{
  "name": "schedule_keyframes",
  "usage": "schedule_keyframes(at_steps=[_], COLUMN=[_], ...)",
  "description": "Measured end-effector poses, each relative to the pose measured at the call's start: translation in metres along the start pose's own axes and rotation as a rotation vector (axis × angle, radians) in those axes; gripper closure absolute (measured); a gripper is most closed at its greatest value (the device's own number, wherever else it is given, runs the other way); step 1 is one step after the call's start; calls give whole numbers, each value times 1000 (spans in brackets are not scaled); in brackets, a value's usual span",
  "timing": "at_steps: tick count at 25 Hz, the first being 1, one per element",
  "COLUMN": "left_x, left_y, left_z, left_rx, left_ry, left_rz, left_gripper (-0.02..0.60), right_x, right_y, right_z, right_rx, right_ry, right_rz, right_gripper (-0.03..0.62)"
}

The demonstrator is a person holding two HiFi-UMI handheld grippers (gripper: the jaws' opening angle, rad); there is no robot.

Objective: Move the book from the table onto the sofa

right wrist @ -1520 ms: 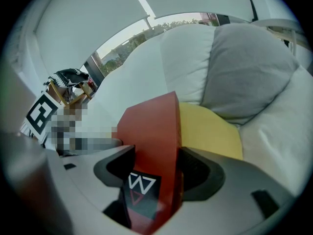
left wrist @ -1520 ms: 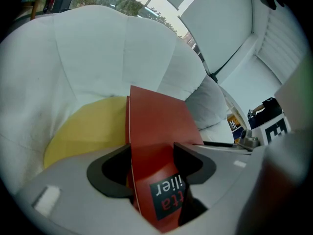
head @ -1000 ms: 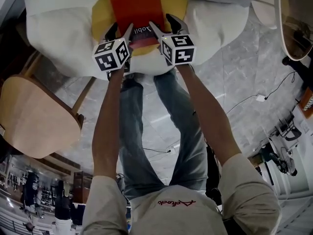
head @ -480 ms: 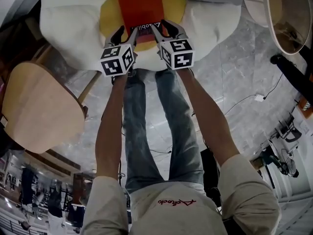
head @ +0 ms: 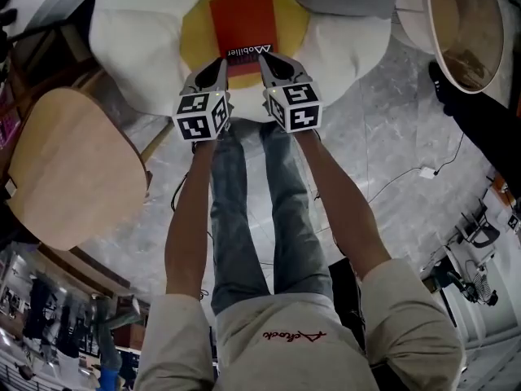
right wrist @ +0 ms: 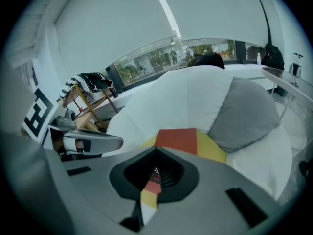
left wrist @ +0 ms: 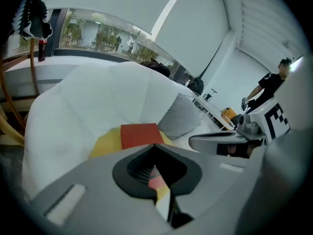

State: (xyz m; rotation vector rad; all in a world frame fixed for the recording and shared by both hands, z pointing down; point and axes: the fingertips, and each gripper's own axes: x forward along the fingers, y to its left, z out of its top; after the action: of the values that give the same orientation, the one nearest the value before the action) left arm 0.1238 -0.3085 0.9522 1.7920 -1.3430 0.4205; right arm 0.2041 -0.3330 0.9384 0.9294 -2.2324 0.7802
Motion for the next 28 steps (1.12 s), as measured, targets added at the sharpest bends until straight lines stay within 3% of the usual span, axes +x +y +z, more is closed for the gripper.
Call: schedule_keyframes(at_steps=[5,10,18,28], left_x=[-19,-40,-81,-155], left_y=[-17,-46,-80,-108], left_z=[10,32,99,177], left_rx=[-1,67,143,170], left_ry=[-20,-38,-126,-227], left_rz=[-15,-37,-54,-38], left_gripper=[572,572,572,572], right_x=[-24,-56,-111,-186], right_y=[5,7,12,33], right_z=[17,45,108,193], right_rx=[-15,-28,-42,-62], right_ry=[-30,-78,-187,-313], right_rz=[1,-20,-45,-75], right_gripper=[585,585,585,585])
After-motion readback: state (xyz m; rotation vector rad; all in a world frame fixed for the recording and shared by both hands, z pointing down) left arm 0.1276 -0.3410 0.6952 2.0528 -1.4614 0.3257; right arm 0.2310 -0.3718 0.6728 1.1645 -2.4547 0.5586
